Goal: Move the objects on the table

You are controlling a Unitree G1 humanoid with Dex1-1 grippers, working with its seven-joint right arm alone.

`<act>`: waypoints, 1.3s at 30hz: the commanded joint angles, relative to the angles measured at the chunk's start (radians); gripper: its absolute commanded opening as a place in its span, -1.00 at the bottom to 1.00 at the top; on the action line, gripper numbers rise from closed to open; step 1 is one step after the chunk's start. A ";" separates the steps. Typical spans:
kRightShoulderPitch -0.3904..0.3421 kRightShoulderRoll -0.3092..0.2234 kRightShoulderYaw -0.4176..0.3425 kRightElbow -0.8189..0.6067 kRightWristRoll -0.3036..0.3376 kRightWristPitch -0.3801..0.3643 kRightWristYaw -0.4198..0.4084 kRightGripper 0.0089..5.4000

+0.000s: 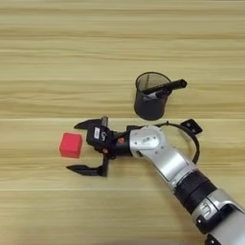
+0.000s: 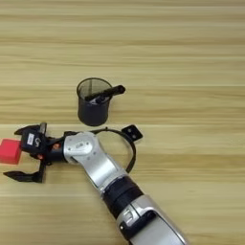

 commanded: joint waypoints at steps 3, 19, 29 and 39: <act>-0.096 0.058 -0.041 0.027 0.010 -0.057 -0.071 0.88; -0.095 0.081 -0.060 0.046 0.021 -0.062 -0.059 0.30; -0.092 0.083 -0.062 0.044 0.022 -0.063 -0.058 -0.08; -0.097 0.083 -0.062 0.044 0.025 -0.065 -0.061 -0.13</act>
